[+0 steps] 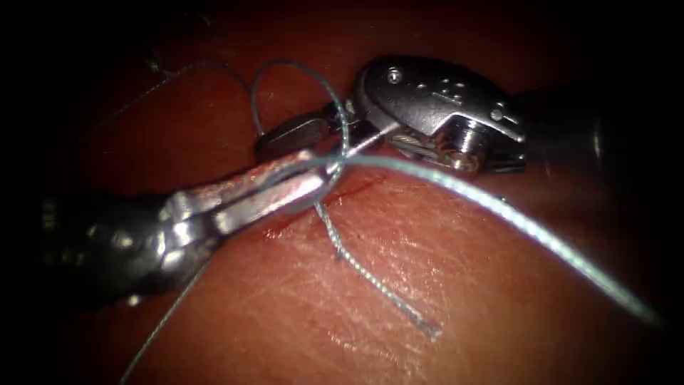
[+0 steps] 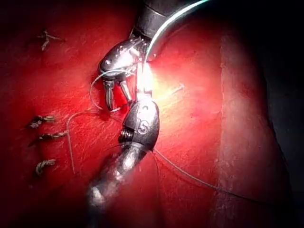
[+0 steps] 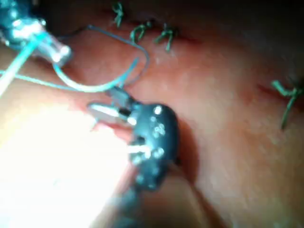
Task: Wound Closure
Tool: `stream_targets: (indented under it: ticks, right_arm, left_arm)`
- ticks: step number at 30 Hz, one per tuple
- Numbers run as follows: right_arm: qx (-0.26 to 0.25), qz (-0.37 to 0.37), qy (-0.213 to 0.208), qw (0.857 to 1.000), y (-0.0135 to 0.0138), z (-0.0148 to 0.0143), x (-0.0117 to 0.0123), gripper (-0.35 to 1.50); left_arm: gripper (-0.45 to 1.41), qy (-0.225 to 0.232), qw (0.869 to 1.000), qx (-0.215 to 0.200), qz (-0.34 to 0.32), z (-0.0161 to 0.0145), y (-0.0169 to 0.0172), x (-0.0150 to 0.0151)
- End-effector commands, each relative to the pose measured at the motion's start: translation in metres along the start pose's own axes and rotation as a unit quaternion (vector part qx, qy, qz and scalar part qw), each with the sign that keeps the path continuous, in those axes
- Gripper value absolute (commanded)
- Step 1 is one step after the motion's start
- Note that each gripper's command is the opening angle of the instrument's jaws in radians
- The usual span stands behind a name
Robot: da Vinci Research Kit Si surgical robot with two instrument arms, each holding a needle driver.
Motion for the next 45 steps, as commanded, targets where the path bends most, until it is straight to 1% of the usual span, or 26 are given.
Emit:
stream_targets:
  ticks: [1,4,7,12,17,19,22,25,31,37,41,45]
  right_arm:
    - [0.000,-0.001,0.009,1.000,0.0013,0.0014,0.0002,0.17]
    - [0.000,0.000,0.022,1.000,0.0020,0.0018,0.0008,0.17]
    - [0.002,0.001,0.034,0.999,0.0020,0.0018,0.0012,0.15]
    - [0.014,0.013,0.056,0.998,0.0014,0.0013,0.0014,0.15]
    - [0.042,0.029,0.096,0.994,0.0007,0.0008,0.0013,0.14]
    - [0.047,0.032,0.100,0.993,0.0004,0.0006,0.0013,0.14]
    - [0.051,0.032,0.112,0.992,-0.0003,0.0002,0.0012,0.14]
    - [0.041,0.037,0.120,0.991,-0.0011,-0.0001,0.0011,0.12]
    - [0.047,0.037,0.117,0.991,-0.0024,0.0001,0.0010,0.12]
    - [0.054,0.043,0.113,0.991,-0.0038,0.0005,0.0011,0.10]
    - [0.078,0.036,0.091,0.992,-0.0040,0.0006,0.0011,0.10]
    - [0.081,0.033,0.088,0.992,-0.0042,0.0005,0.0012,0.07]
  left_arm:
    - [-0.45,0.000,1.000,0.000,0.000,0.0002,0.0005,-0.0012]
    - [-0.45,0.000,1.000,-0.001,-0.001,0.0000,0.0005,-0.0017]
    - [-0.45,0.001,1.000,-0.003,0.000,-0.0004,0.0003,-0.0021]
    - [-0.45,0.002,1.000,-0.005,0.003,-0.0012,-0.0005,-0.0032]
    - [-0.45,0.001,1.000,0.001,0.006,-0.0025,-0.0019,-0.0044]
    - [-0.45,0.001,1.000,0.004,0.007,-0.0030,-0.0024,-0.0049]
    - [-0.45,0.000,1.000,0.008,0.009,-0.0035,-0.0029,-0.0054]
    - [-0.45,0.000,1.000,0.010,0.009,-0.0038,-0.0033,-0.0055]
    - [-0.45,-0.001,1.000,0.011,0.009,-0.0038,-0.0035,-0.0055]
    - [-0.45,-0.002,1.000,0.015,0.008,-0.0039,-0.0045,-0.0057]
    - [-0.45,-0.003,1.000,0.018,0.008,-0.0038,-0.0050,-0.0057]
    - [-0.45,-0.003,1.000,0.019,0.007,-0.0037,-0.0053,-0.0056]
